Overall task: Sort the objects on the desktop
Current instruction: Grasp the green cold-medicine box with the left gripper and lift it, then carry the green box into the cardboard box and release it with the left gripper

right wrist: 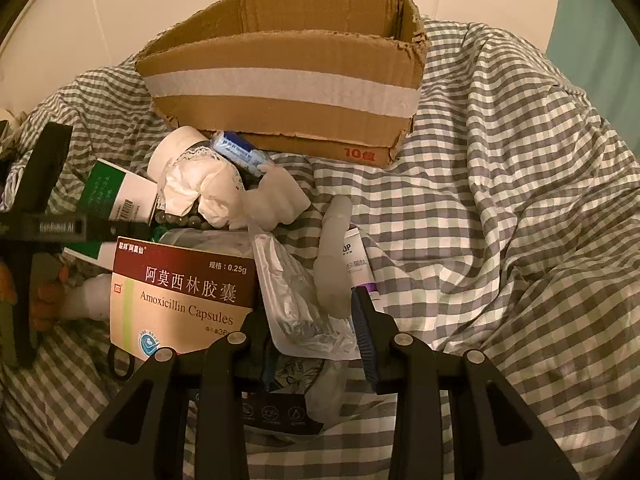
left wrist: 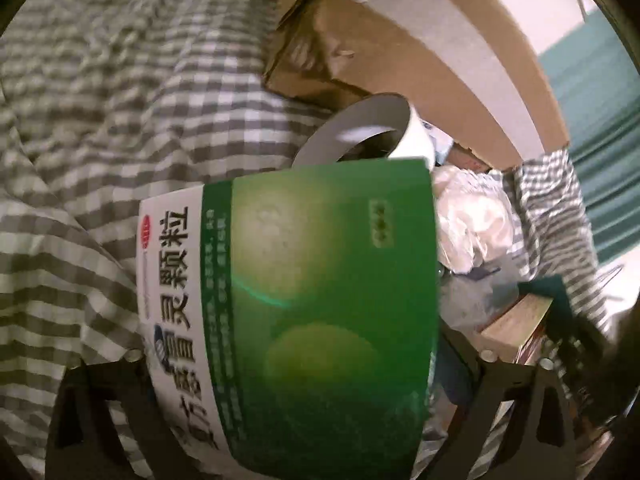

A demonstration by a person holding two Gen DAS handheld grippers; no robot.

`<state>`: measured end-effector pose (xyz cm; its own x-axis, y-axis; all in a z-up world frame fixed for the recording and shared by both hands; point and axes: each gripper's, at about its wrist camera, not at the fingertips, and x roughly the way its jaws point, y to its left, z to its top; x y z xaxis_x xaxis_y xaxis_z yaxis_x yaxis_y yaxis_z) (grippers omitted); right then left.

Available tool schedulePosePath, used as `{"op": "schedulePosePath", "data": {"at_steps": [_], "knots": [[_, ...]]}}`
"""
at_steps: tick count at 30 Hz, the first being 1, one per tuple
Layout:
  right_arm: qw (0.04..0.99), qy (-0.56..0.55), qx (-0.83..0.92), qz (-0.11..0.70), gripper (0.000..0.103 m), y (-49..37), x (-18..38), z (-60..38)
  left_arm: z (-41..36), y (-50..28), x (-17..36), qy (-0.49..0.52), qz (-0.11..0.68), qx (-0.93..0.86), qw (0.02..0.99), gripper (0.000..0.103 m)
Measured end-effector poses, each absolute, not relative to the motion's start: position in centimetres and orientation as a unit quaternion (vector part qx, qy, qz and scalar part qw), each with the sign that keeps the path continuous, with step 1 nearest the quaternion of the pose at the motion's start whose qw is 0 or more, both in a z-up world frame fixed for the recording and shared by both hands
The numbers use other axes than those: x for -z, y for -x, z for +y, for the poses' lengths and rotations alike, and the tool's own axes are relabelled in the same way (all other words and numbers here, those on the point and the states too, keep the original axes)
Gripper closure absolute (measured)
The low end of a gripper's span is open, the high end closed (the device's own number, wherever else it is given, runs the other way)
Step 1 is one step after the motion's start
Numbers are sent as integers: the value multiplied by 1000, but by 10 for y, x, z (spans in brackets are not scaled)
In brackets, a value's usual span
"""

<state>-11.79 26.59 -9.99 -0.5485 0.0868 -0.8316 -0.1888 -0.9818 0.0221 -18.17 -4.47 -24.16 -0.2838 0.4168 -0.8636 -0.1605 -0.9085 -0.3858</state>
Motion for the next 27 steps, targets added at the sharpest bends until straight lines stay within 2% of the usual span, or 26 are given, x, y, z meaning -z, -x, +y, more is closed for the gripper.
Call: {"op": "schedulePosePath", "data": {"at_steps": [4, 7, 17, 27], "knots": [[83, 459, -884, 44, 82, 117, 94, 263, -46, 167, 223, 533, -92, -824, 166, 12], [90, 446, -890, 31, 86, 114, 86, 258, -46, 160, 208, 502, -66, -851, 141, 12], [103, 410, -906, 10, 91, 97, 53, 241, -38, 125, 165, 435, -9, -894, 110, 12], [109, 366, -924, 28, 91, 65, 9, 232, -38, 79, 130, 400, 3, -910, 111, 12]]}}
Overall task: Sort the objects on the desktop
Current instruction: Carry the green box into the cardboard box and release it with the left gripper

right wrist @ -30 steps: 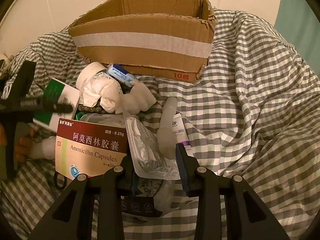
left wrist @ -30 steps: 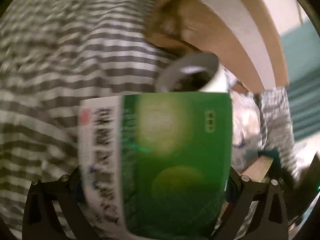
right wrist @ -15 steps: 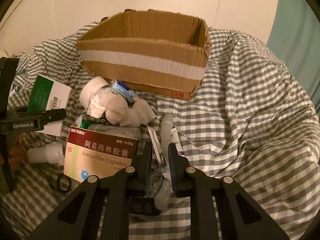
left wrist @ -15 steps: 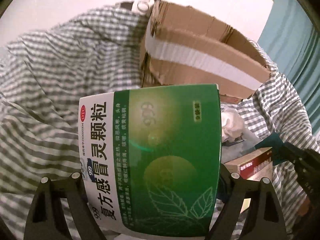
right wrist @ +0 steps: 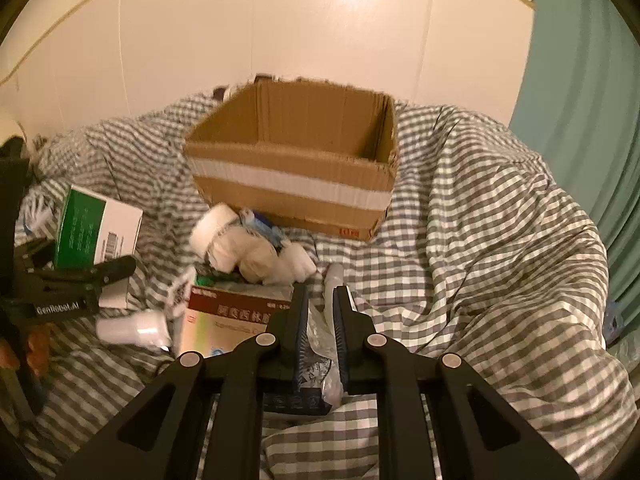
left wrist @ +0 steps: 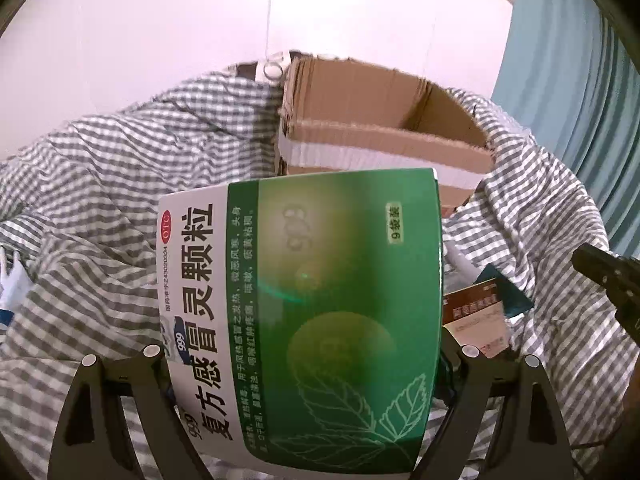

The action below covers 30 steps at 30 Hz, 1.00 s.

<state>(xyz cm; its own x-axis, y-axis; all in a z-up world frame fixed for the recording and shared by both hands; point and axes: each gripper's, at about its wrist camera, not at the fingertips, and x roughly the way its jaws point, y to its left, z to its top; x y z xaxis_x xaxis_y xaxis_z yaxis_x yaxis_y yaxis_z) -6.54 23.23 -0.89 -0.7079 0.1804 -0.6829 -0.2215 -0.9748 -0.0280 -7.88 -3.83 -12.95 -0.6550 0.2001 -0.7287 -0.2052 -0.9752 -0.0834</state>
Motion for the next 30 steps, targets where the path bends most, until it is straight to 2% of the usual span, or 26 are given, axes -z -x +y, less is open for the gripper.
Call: {"op": "schedulePosePath", "data": {"at_steps": [10, 14, 26, 27, 28, 30], "knots": [[90, 320, -942, 51, 91, 42, -39, 230, -30, 54, 67, 333, 27, -935, 116, 12], [86, 320, -942, 52, 91, 43, -41, 235, -30, 54, 53, 317, 29, -941, 117, 12], [75, 446, -891, 33, 86, 85, 67, 246, -12, 74, 115, 387, 41, -914, 109, 12], [73, 451, -889, 35, 83, 90, 72, 249, -11, 77, 119, 390, 42, -913, 110, 12], [71, 453, -888, 37, 75, 94, 76, 251, -10, 79, 122, 392, 43, -912, 109, 12], [73, 466, -881, 30, 69, 104, 84, 252, -8, 85, 127, 397, 44, -910, 108, 12]]}}
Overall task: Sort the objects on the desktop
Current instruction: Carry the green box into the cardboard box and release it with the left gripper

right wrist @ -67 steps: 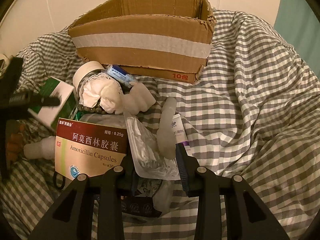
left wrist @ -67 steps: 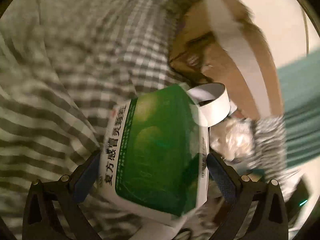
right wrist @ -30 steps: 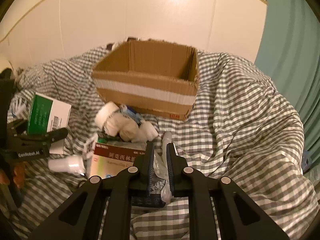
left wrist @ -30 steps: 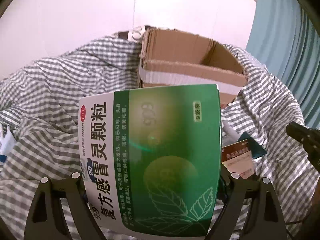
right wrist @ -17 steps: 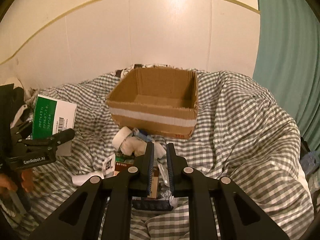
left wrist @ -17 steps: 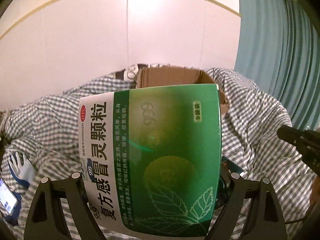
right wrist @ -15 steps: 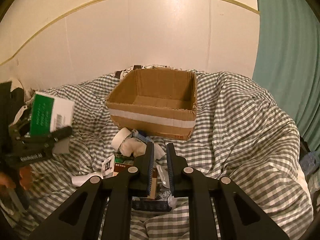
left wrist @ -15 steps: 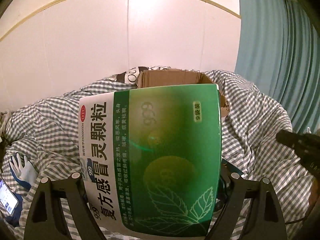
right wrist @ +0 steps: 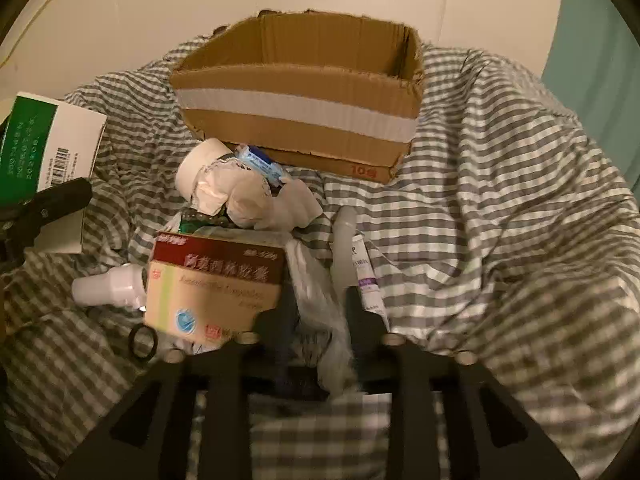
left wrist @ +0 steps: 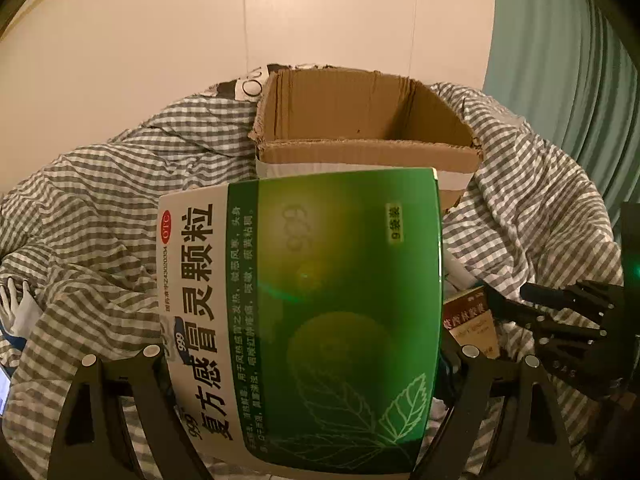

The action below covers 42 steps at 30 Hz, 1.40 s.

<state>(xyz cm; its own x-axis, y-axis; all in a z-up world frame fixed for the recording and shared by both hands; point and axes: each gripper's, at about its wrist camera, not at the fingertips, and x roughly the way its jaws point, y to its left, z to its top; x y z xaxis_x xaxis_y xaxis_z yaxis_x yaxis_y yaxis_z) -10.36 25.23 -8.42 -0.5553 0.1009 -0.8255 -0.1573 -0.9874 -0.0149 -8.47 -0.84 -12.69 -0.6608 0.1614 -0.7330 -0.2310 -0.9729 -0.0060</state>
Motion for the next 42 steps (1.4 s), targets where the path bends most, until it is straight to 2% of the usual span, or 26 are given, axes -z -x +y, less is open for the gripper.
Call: {"op": "schedulePosePath", "data": {"at_steps": [7, 8, 9, 13, 20, 26, 29, 33, 35, 36, 38, 39, 42], "knots": [[61, 469, -881, 15, 69, 103, 84, 245, -2, 99, 145, 414, 39, -902, 113, 12], [65, 474, -878, 17, 73, 107, 89, 247, -1, 102, 148, 418, 38, -901, 113, 12], [68, 479, -875, 22, 91, 110, 94, 249, 1, 103, 152, 422, 36, -898, 115, 12], [81, 463, -882, 25, 95, 106, 80, 252, 4, 103, 152, 421, 40, -898, 121, 12], [64, 369, -927, 36, 96, 100, -5, 252, 1, 115, 103, 371, 38, -919, 126, 12], [39, 293, -955, 36, 96, 146, -78, 270, 11, 169, 45, 314, 28, -939, 138, 12], [35, 290, -955, 44, 96, 189, -86, 287, 26, 210, 34, 305, 51, -943, 126, 12], [43, 309, -948, 60, 96, 242, -73, 304, 39, 266, 47, 325, 51, -938, 108, 12], [46, 317, -945, 67, 96, 262, -62, 312, 42, 282, 56, 330, 52, -937, 99, 6], [47, 319, -944, 78, 94, 272, -56, 316, 44, 292, 63, 334, 55, -936, 94, 0], [47, 321, -942, 87, 66, 279, -49, 321, 50, 303, 73, 346, 71, -932, 80, 0], [48, 316, -943, 90, 46, 280, -48, 323, 51, 305, 76, 351, 78, -930, 79, 0], [47, 309, -946, 86, 45, 270, -55, 327, 53, 302, 78, 354, 89, -927, 81, 0]]}}
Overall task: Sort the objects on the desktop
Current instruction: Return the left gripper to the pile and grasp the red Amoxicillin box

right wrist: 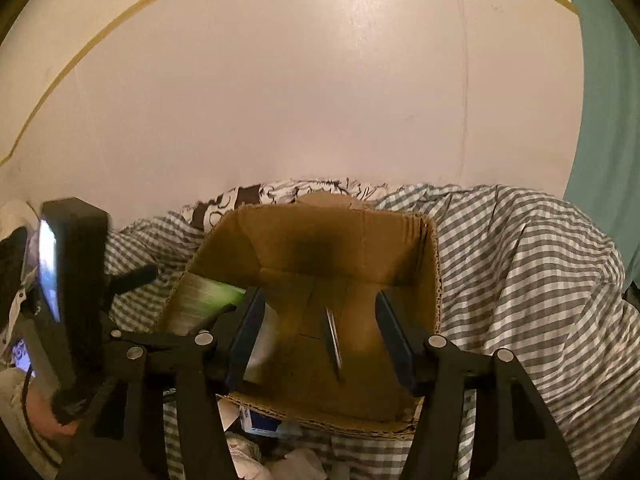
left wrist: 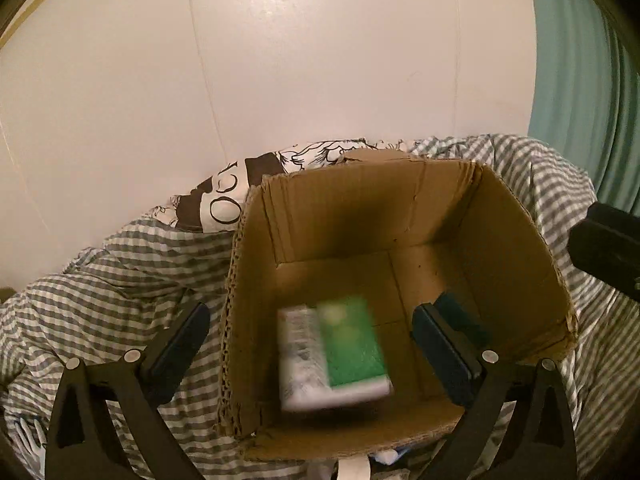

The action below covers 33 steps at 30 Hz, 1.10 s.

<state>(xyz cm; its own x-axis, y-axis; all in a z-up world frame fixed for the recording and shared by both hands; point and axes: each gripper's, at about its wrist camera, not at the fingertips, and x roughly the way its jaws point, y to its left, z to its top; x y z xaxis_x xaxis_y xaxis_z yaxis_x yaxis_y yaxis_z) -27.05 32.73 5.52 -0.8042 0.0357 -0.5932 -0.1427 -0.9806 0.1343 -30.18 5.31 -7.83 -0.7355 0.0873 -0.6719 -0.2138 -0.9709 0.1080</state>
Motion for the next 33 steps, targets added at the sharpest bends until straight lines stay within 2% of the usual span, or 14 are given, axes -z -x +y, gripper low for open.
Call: {"op": "schedulePosePath", "data": {"at_steps": [7, 10, 16, 19, 25, 30, 31, 33], "knots": [[66, 310, -945, 82, 45, 210, -80, 326, 31, 234, 54, 353, 71, -928, 91, 0], [83, 316, -942, 72, 45, 174, -86, 315, 28, 193, 55, 383, 59, -916, 100, 0], [111, 339, -931, 82, 45, 109, -65, 308, 42, 115, 100, 469, -17, -873, 133, 0], [115, 357, -922, 97, 45, 86, -40, 310, 59, 94, 131, 499, -19, -852, 155, 0], [112, 373, -907, 158, 45, 45, 12, 323, 73, 99, 182, 518, -9, -842, 154, 0], [108, 383, -898, 188, 45, 46, 37, 330, 75, 110, 206, 543, -66, -817, 183, 1], [104, 386, -897, 190, 45, 47, 39, 331, 77, 109, 207, 547, -64, -812, 192, 4], [99, 391, -895, 192, 45, 51, 43, 330, 87, 103, 204, 550, -41, -805, 220, 35]]}}
